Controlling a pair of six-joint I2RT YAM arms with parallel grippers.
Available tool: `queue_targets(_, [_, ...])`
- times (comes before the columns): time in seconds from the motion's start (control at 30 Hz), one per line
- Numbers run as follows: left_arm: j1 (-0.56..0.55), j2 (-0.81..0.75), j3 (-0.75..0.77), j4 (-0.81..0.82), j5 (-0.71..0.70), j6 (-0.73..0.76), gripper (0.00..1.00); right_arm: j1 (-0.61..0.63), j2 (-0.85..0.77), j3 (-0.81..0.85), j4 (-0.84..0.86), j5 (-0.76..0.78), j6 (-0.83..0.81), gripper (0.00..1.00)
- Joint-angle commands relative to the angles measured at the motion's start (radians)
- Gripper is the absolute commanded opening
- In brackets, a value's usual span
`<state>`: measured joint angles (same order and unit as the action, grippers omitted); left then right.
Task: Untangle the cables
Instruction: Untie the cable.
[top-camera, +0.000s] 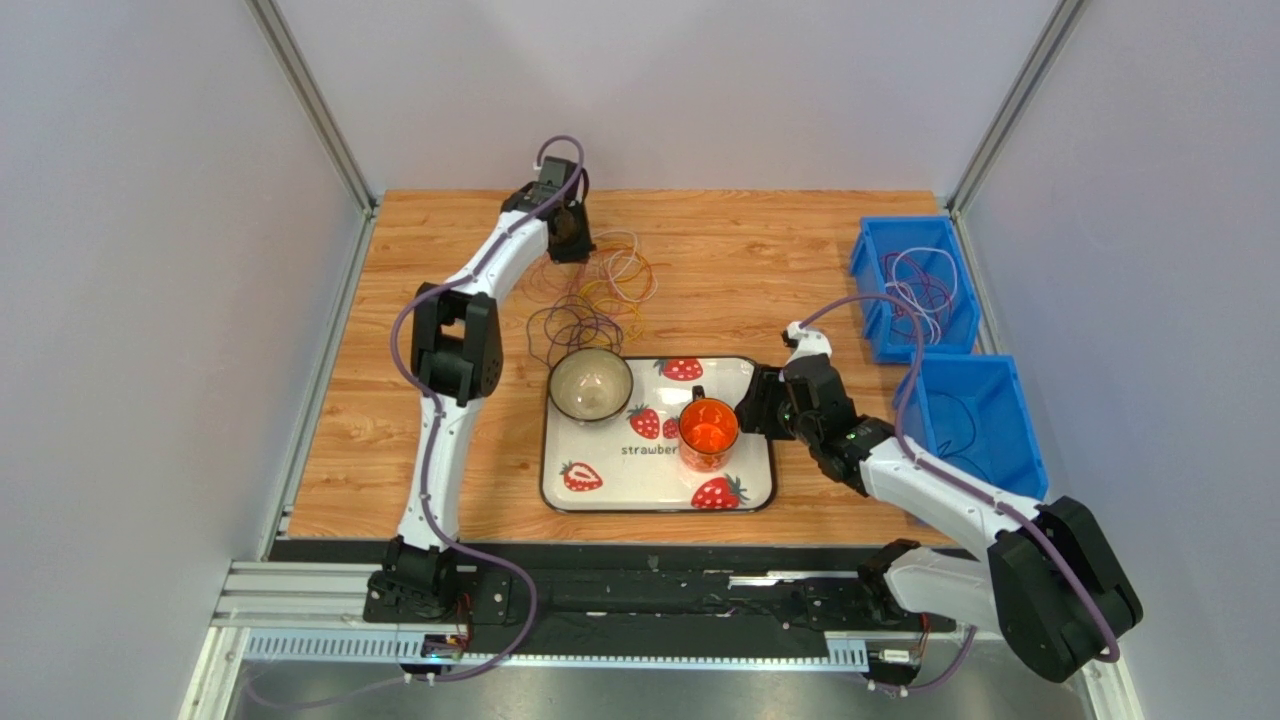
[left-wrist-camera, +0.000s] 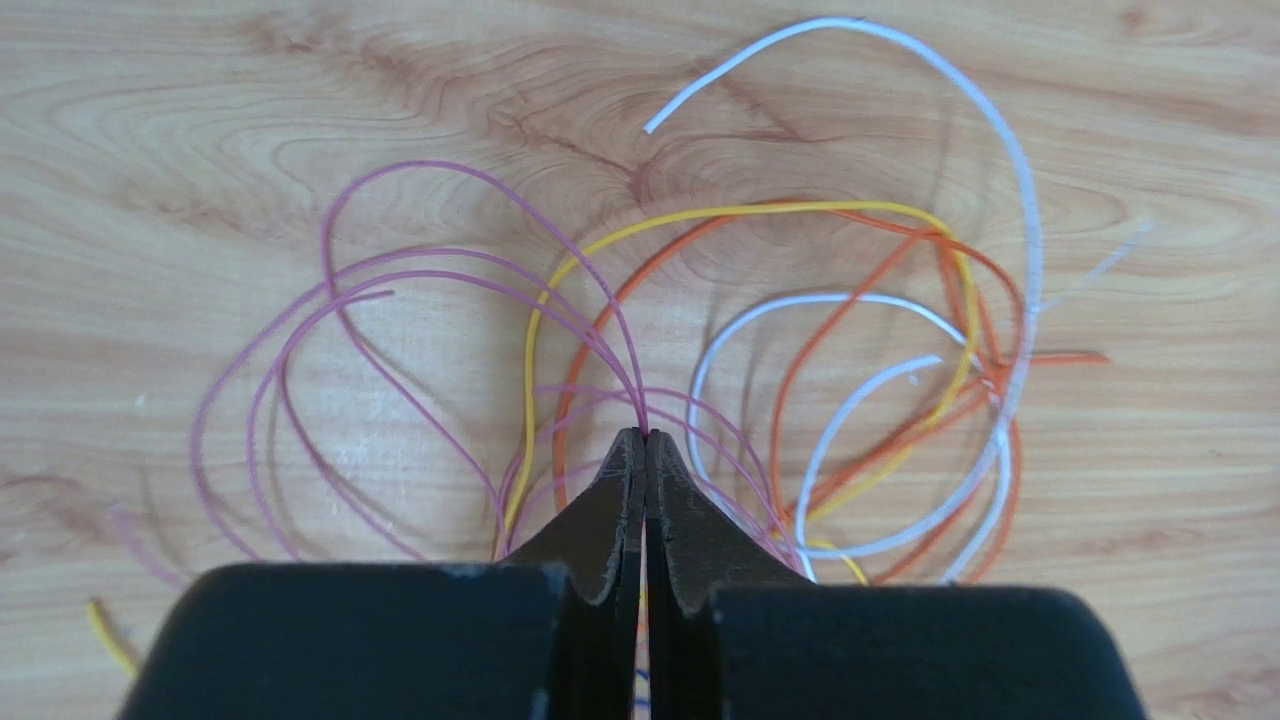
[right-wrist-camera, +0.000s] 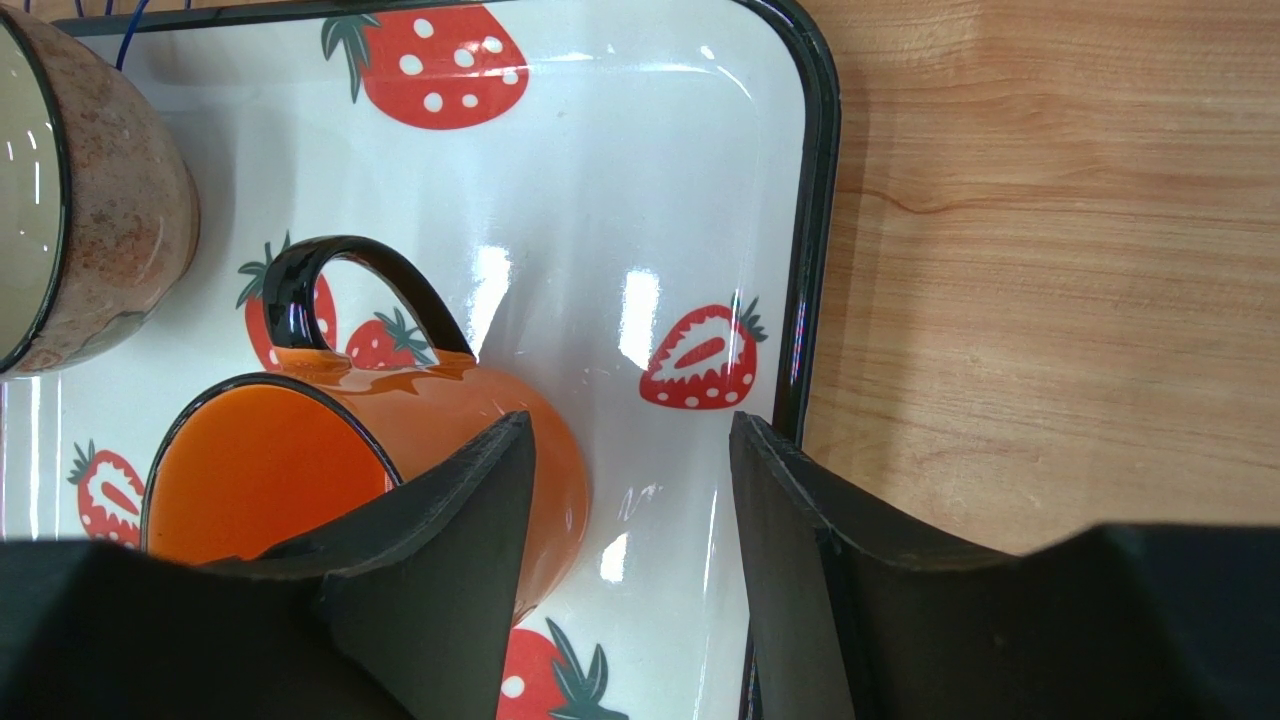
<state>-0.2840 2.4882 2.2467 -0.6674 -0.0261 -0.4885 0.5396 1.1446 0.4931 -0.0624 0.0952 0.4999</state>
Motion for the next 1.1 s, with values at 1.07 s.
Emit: queue_targets(1.07, [0.012,-0.687,-0.465,0.267,0.749,-0.376,0.0,-0.004,-0.214,0.483,-0.156,-0.274,-0.043,0.65])
